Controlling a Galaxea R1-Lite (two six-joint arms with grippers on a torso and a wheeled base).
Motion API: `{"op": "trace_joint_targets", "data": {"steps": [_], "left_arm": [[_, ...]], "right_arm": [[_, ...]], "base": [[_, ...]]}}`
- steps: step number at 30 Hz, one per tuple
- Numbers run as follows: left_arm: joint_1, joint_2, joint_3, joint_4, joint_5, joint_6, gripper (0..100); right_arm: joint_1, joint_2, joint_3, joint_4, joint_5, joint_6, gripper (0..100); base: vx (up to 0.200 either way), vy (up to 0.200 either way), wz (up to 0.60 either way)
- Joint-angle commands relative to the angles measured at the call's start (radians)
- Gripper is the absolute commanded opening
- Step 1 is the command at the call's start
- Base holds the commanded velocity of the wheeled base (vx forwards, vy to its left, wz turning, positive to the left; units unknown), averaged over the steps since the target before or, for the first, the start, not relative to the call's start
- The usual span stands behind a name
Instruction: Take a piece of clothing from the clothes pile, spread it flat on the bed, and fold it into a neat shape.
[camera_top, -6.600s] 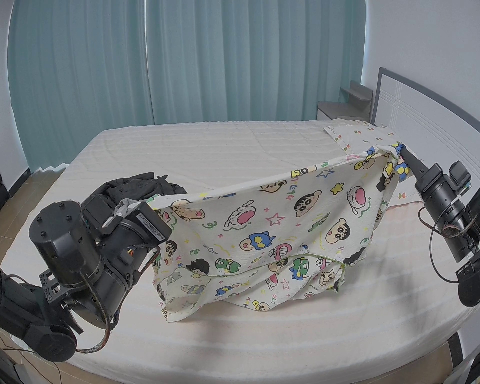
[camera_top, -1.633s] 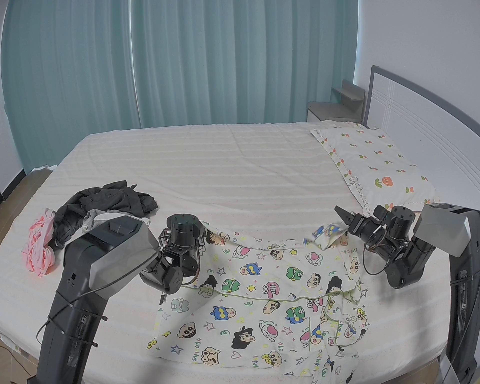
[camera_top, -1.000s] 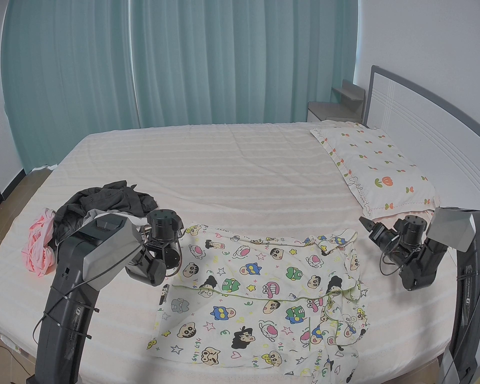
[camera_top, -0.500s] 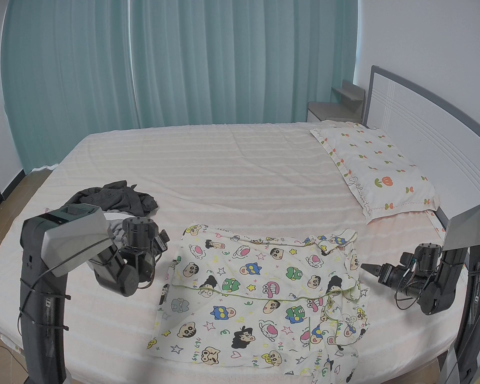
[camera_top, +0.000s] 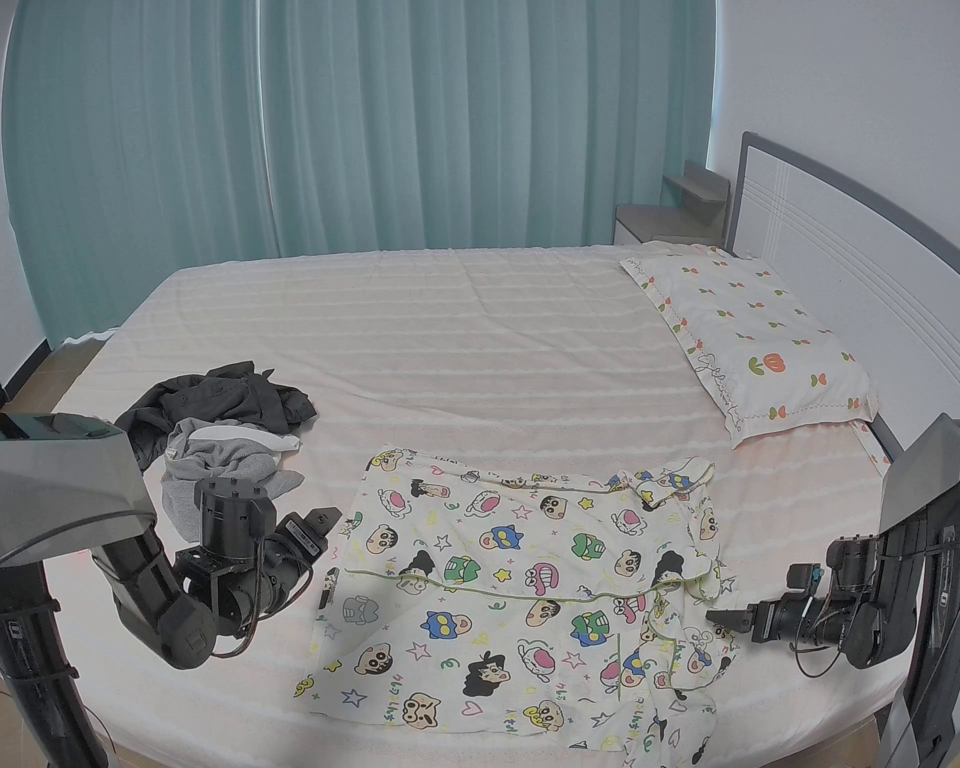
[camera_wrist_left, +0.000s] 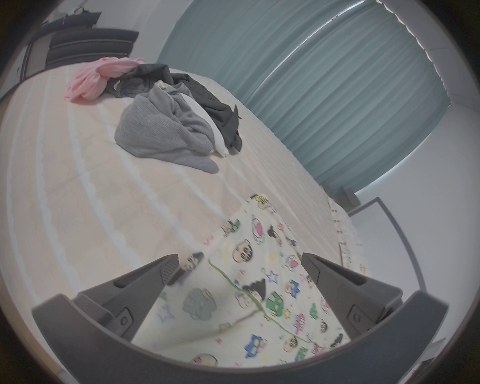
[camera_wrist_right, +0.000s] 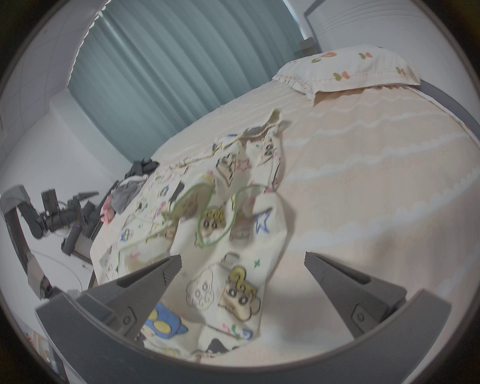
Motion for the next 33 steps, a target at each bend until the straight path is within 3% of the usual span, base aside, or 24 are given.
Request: {"op": "trace_joint_targets", "data": {"steps": [1, 8, 9, 22, 26, 33], "left_arm": [[-0.034, -0.019, 0.020, -0.005, -0.002, -0.011, 100], [-0.041, 0.026, 0.007, -0.009, 0.018, -0.012, 100], [-0.041, 0.027, 0.007, -0.009, 0.023, -0.012, 100], [-0.044, 0.056, 0.007, -0.012, 0.057, -0.011, 100], [-0.066, 0.093, 0.014, -0.068, 0.110, -0.006, 100], [-0.084, 0.158, 0.040, -0.172, 0.152, 0.060, 100]], "right_arm": [[0.012, 0.042, 0.015, -0.008, 0.002, -0.004, 100], [0.056, 0.056, -0.032, 0.001, -0.021, -0.001, 100], [0.058, 0.058, -0.040, 0.003, -0.026, -0.001, 0], [0.055, 0.052, -0.023, -0.034, -0.085, 0.005, 0], [0.023, 0.003, 0.012, -0.053, -0.159, 0.004, 0], [-0.076, -0.021, -0.023, -0.053, -0.162, 0.002, 0]], "base": [[0.000, 0.000, 0.00], [0.000, 0.000, 0.00], [0.000, 0.000, 0.00], [0.000, 0.000, 0.00], [0.000, 0.000, 0.00], [0.000, 0.000, 0.00]]}}
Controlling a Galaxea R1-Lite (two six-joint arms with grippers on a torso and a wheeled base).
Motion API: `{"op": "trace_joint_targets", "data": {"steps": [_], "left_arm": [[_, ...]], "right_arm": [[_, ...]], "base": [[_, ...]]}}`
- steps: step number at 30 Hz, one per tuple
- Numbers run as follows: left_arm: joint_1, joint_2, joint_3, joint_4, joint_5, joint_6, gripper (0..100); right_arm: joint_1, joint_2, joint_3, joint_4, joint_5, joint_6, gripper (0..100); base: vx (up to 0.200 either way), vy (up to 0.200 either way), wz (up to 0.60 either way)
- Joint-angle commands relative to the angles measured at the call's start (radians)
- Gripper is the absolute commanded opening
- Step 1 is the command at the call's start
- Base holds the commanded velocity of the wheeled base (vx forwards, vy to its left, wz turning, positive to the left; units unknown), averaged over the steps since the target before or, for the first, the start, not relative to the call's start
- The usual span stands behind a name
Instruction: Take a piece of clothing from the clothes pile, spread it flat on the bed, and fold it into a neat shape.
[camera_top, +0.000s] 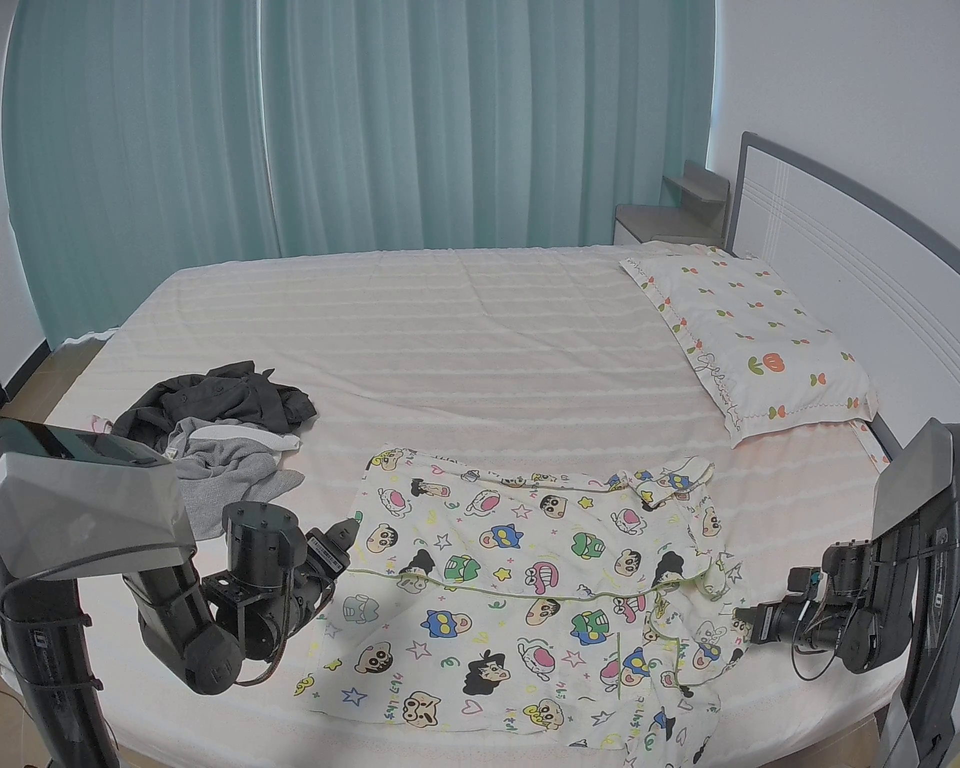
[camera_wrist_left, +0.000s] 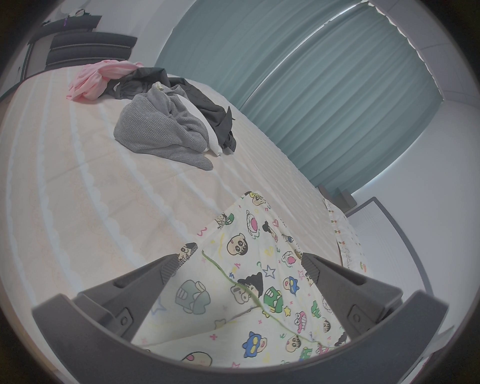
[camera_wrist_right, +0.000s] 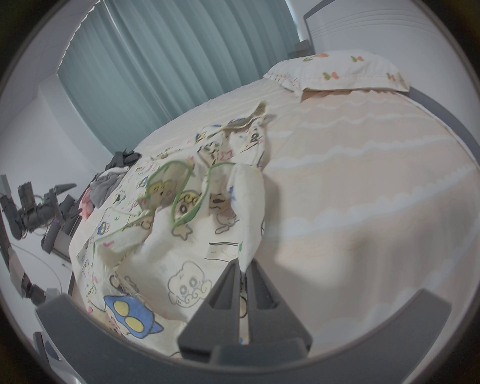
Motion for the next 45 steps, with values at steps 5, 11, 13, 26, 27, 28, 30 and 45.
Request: {"op": "trace_joint_targets", "data": {"steps": [5, 11, 13, 26, 27, 28, 30, 45], "left_arm": [[-0.009, 0.058, 0.016, -0.039, 0.016, 0.032, 100], [-0.009, 0.056, 0.016, -0.039, 0.016, 0.032, 100], [-0.009, 0.056, 0.016, -0.039, 0.016, 0.032, 100], [-0.009, 0.058, 0.018, -0.039, 0.016, 0.030, 100], [-0.011, 0.058, 0.018, -0.039, 0.014, 0.028, 100], [-0.011, 0.058, 0.018, -0.039, 0.014, 0.027, 100], [-0.020, 0.059, 0.022, -0.039, 0.013, 0.022, 100], [-0.135, 0.144, 0.148, -0.030, -0.118, 0.070, 100]], "right_arm": [[-0.107, -0.029, -0.064, -0.018, -0.004, -0.004, 0], [-0.176, -0.033, -0.142, 0.044, -0.005, -0.006, 0], [-0.196, -0.033, -0.170, 0.068, -0.005, -0.006, 0], [-0.242, -0.027, -0.246, 0.116, -0.005, -0.004, 0], [-0.242, -0.026, -0.248, 0.116, -0.005, -0.006, 100], [-0.242, -0.024, -0.248, 0.116, -0.005, -0.006, 100], [-0.240, -0.021, -0.243, 0.113, -0.005, -0.006, 100], [-0.216, 0.007, -0.220, 0.034, -0.004, -0.007, 100]], "base": [[0.000, 0.000, 0.00], [0.000, 0.000, 0.00], [0.000, 0.000, 0.00], [0.000, 0.000, 0.00], [0.000, 0.000, 0.00], [0.000, 0.000, 0.00], [0.000, 0.000, 0.00], [0.000, 0.000, 0.00]]}}
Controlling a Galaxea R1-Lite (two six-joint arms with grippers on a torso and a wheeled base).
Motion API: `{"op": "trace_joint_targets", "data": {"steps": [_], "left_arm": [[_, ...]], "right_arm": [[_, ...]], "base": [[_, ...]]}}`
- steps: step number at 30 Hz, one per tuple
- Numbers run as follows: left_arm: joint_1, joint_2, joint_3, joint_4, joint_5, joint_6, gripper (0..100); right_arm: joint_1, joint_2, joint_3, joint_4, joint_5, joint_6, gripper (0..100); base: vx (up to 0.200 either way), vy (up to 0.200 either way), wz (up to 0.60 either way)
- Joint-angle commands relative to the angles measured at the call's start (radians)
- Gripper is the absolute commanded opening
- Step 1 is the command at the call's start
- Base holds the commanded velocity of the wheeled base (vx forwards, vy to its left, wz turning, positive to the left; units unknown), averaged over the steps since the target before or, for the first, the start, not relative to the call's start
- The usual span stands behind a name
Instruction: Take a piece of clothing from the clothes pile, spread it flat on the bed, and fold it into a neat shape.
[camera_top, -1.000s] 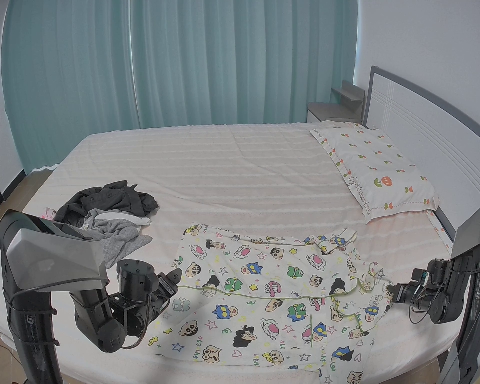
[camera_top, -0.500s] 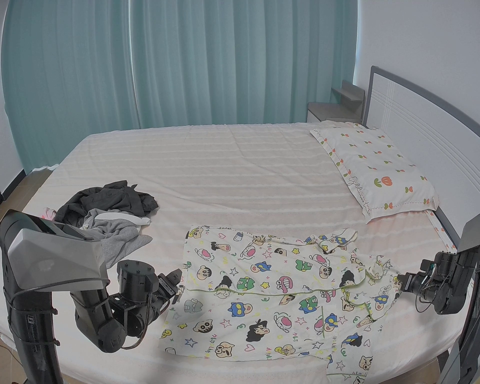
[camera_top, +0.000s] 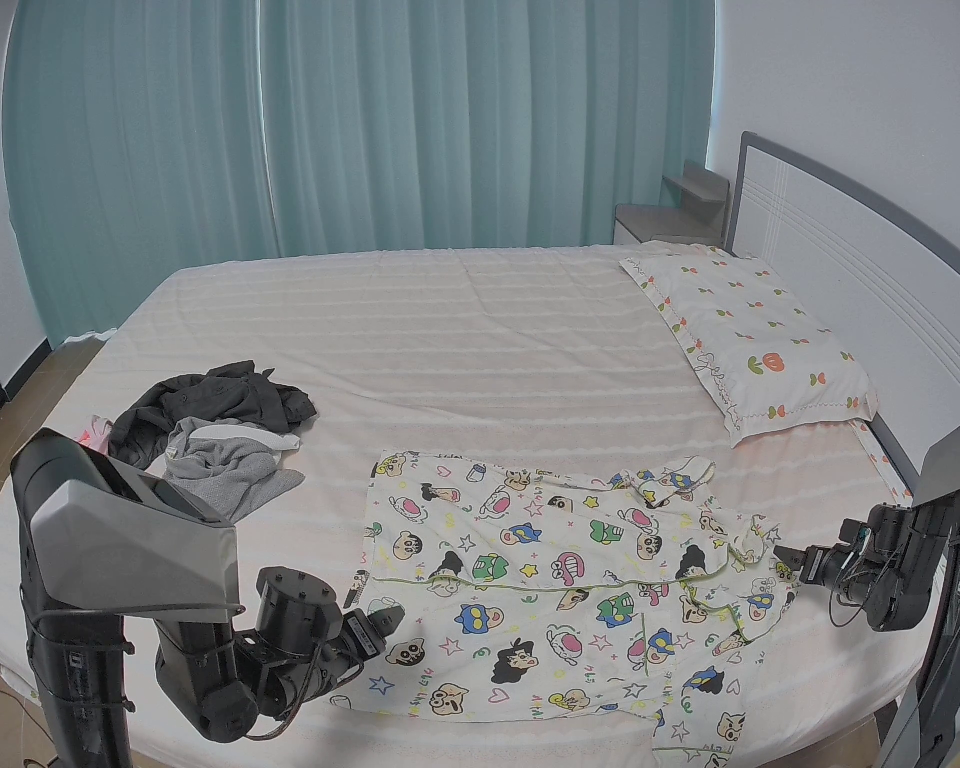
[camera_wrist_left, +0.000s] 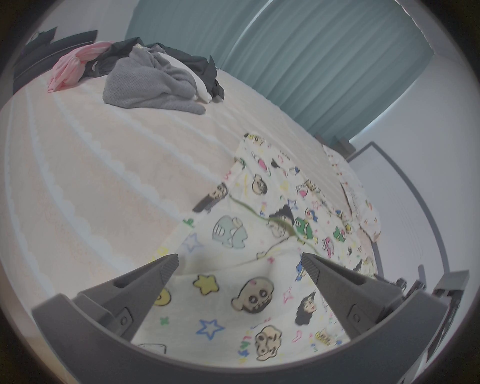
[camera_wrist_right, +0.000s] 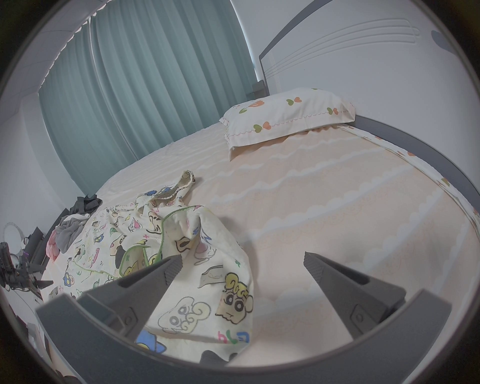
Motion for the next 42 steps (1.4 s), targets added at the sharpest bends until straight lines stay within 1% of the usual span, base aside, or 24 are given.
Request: {"op": "trace_joint_targets", "data": {"steps": [1, 4, 14, 22, 27, 29, 31, 32, 33, 34, 36, 37, 38, 40, 42], "left_arm": [[-0.009, 0.057, 0.012, 0.000, 0.002, 0.010, 100], [-0.009, 0.062, 0.025, 0.000, 0.002, 0.010, 100], [-0.005, 0.053, 0.068, 0.002, 0.002, 0.010, 100], [-0.011, 0.053, 0.055, -0.001, 0.002, 0.007, 100], [-0.023, 0.053, 0.020, -0.009, 0.000, -0.039, 100], [-0.054, 0.043, 0.012, -0.012, -0.001, -0.068, 100], [-0.066, 0.039, 0.012, -0.012, -0.003, -0.072, 100], [-0.089, 0.034, 0.014, -0.012, -0.009, -0.076, 100], [-0.089, 0.034, 0.014, -0.012, -0.009, -0.076, 100], [-0.146, 0.034, 0.022, -0.018, -0.029, -0.076, 100], [-0.183, 0.037, 0.035, -0.047, -0.046, -0.076, 100], [-0.189, 0.039, 0.042, -0.056, -0.049, -0.076, 100], [-0.209, 0.042, 0.072, -0.099, -0.058, -0.071, 100], [-0.224, 0.045, 0.111, -0.159, -0.070, -0.065, 100], [-0.242, 0.059, 0.158, -0.242, -0.104, -0.063, 100]], "right_arm": [[0.012, 0.032, 0.014, -0.042, 0.000, 0.001, 100], [0.015, 0.049, 0.015, -0.071, -0.003, 0.001, 100], [0.027, 0.051, 0.028, -0.071, -0.003, 0.001, 100], [0.027, 0.051, 0.028, -0.070, -0.003, 0.001, 100], [0.030, 0.051, 0.028, -0.071, -0.003, 0.001, 100], [0.030, 0.052, 0.028, -0.071, -0.003, 0.001, 100], [0.030, 0.052, 0.028, -0.071, -0.003, 0.001, 100], [0.030, 0.052, 0.028, -0.071, -0.003, 0.001, 100], [0.030, 0.052, 0.028, -0.071, -0.003, 0.001, 100], [0.036, 0.052, 0.029, -0.073, -0.003, 0.002, 100], [0.038, 0.052, 0.031, -0.073, -0.003, 0.002, 100], [0.039, 0.052, 0.031, -0.073, -0.003, 0.002, 100], [0.042, 0.052, 0.032, -0.074, -0.003, 0.002, 100], [0.042, 0.052, 0.034, -0.074, -0.003, 0.002, 100], [0.044, 0.052, 0.035, -0.074, -0.003, 0.002, 100]], "base": [[0.000, 0.000, 0.00], [0.000, 0.000, 0.00], [0.000, 0.000, 0.00], [0.000, 0.000, 0.00], [0.000, 0.000, 0.00], [0.000, 0.000, 0.00], [0.000, 0.000, 0.00], [0.000, 0.000, 0.00], [0.000, 0.000, 0.00], [0.000, 0.000, 0.00], [0.000, 0.000, 0.00], [0.000, 0.000, 0.00], [0.000, 0.000, 0.00], [0.000, 0.000, 0.00], [0.000, 0.000, 0.00]]}}
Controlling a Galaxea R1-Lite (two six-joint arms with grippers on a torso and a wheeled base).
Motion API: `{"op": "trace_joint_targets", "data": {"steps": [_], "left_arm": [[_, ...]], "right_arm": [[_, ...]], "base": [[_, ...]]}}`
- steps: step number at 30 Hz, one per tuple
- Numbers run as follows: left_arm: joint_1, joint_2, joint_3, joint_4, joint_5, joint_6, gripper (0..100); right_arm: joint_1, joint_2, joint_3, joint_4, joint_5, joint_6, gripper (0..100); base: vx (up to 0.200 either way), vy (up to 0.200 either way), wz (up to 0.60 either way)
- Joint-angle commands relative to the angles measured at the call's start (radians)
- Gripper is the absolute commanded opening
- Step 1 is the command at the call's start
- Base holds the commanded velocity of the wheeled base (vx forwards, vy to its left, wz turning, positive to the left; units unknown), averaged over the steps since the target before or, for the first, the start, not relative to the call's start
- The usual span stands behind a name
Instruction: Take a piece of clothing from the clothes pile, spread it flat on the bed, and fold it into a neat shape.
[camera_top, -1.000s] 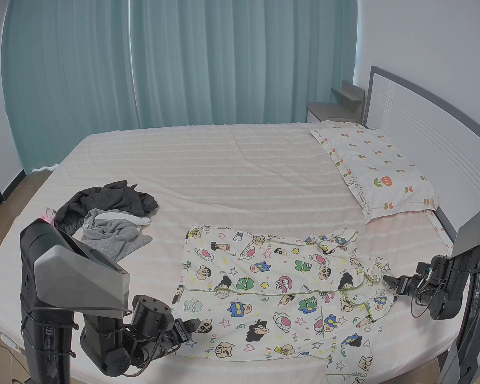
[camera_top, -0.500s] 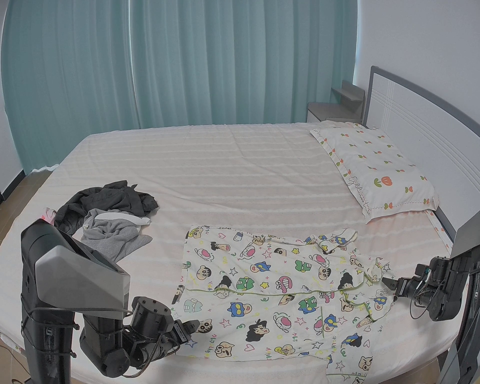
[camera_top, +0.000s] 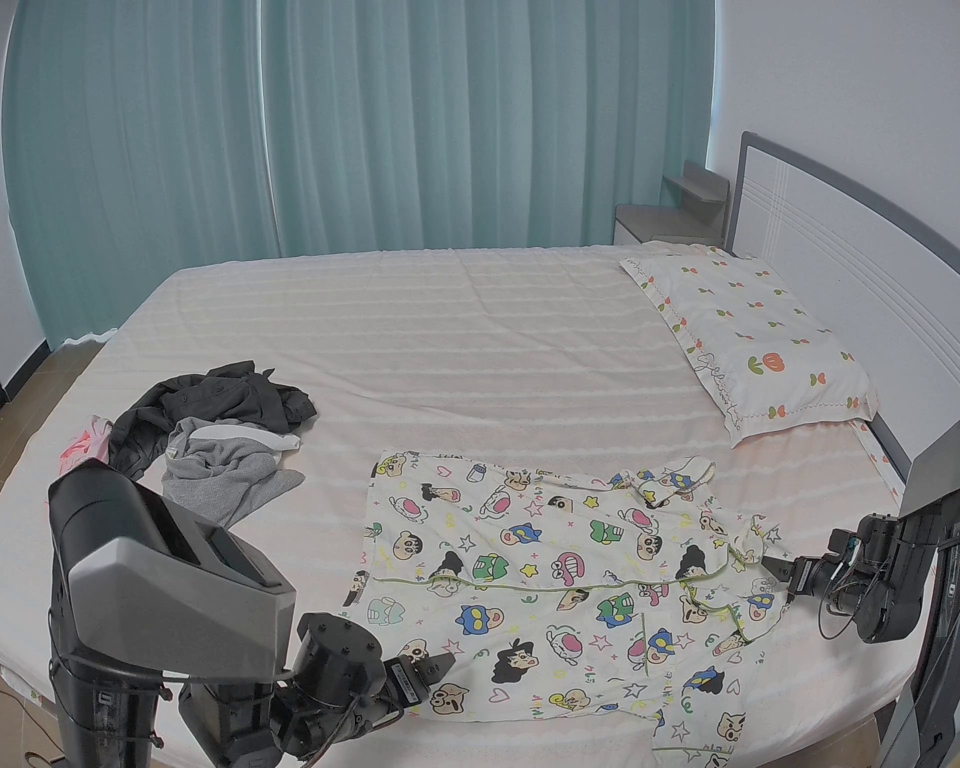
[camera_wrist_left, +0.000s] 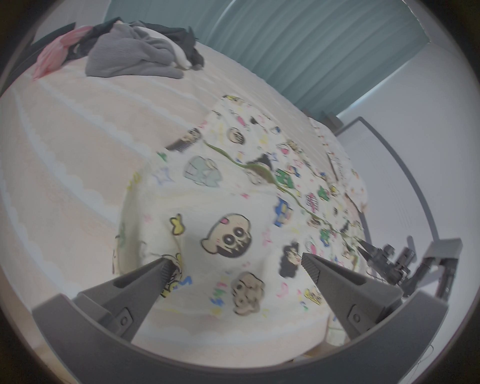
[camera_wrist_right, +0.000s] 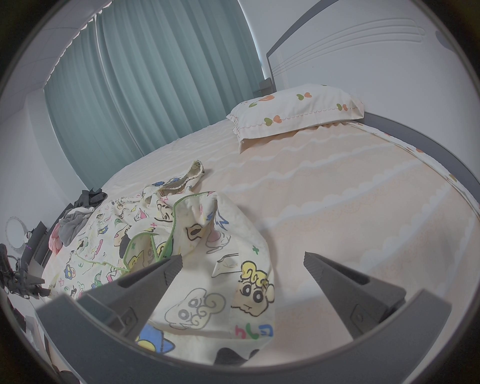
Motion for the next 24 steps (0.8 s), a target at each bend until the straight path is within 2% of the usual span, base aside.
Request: {"op": "trace_joint_targets", "data": {"steps": [1, 3, 7, 15, 20, 21, 22, 24], "left_arm": [[-0.064, 0.019, 0.101, -0.123, -0.048, 0.008, 100], [-0.072, 0.049, 0.141, -0.165, -0.082, 0.044, 100], [-0.086, 0.090, 0.153, -0.165, -0.076, 0.102, 100], [-0.116, 0.082, 0.167, -0.165, -0.069, 0.119, 100], [-0.095, 0.061, 0.155, -0.165, 0.007, 0.116, 100], [-0.087, 0.062, 0.142, -0.165, 0.066, 0.116, 100], [-0.087, 0.062, 0.142, -0.165, 0.070, 0.116, 100], [-0.072, 0.064, 0.129, -0.165, 0.128, 0.119, 100]], "right_arm": [[0.006, 0.001, 0.005, -0.012, 0.001, 0.000, 100], [0.006, 0.001, 0.005, -0.012, 0.001, 0.000, 100], [0.006, 0.001, 0.005, -0.012, 0.001, 0.000, 100], [0.006, 0.003, 0.007, -0.010, 0.001, 0.000, 100], [0.006, 0.006, 0.007, -0.012, -0.001, 0.000, 100], [0.006, 0.006, 0.007, -0.012, -0.001, 0.000, 100], [0.006, 0.006, 0.007, -0.012, -0.001, 0.000, 100], [0.006, 0.006, 0.007, -0.012, -0.001, 0.000, 100]], "base": [[0.000, 0.000, 0.00], [0.000, 0.000, 0.00], [0.000, 0.000, 0.00], [0.000, 0.000, 0.00], [0.000, 0.000, 0.00], [0.000, 0.000, 0.00], [0.000, 0.000, 0.00], [0.000, 0.000, 0.00]]}}
